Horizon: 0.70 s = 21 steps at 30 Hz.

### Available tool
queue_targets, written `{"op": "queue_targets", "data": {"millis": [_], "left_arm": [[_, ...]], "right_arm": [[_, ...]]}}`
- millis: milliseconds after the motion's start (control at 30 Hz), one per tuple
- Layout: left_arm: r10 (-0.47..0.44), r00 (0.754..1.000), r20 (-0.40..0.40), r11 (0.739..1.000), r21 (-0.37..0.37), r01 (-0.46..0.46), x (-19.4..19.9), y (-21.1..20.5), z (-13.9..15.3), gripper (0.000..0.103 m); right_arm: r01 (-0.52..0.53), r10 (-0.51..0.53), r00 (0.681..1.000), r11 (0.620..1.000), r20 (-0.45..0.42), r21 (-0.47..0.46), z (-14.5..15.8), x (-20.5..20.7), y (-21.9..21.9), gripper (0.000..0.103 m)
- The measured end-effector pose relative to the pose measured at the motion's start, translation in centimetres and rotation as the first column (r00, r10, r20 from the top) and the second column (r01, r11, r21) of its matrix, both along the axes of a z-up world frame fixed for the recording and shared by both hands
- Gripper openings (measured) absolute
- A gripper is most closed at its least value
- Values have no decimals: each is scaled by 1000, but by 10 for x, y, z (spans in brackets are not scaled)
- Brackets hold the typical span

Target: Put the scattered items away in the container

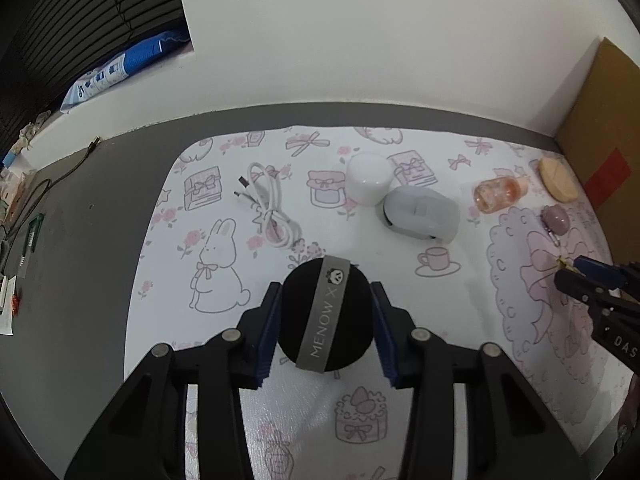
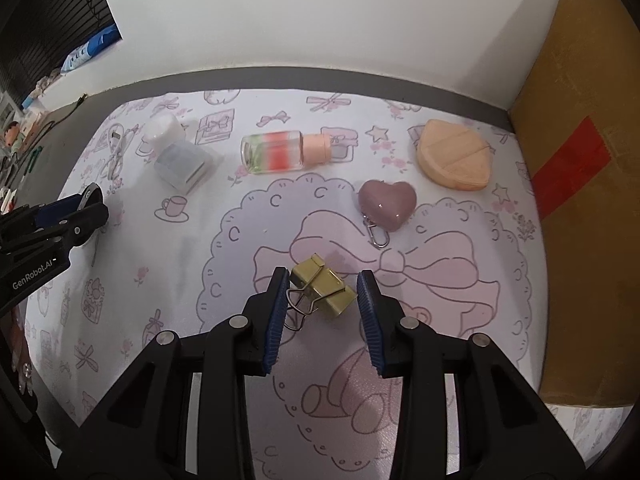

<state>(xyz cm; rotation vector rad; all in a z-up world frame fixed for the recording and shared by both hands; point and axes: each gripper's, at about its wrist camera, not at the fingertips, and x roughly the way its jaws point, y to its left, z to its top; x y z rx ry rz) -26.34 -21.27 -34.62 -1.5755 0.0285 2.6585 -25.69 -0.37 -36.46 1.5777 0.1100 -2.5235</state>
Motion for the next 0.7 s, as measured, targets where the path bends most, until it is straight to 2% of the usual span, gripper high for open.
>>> {"op": "queue_targets", "data": {"millis": [200, 700], "left_arm": [[-5, 999, -47, 1000, -7, 4, 10, 2, 33, 42], [-37, 985, -167, 998, 47, 46, 48, 25, 134, 42]], "right_arm": [[0, 0, 1000, 1000, -24, -4, 29, 7, 2, 36], [4, -5, 991, 1000, -137, -7, 135, 35, 11, 36]]}}
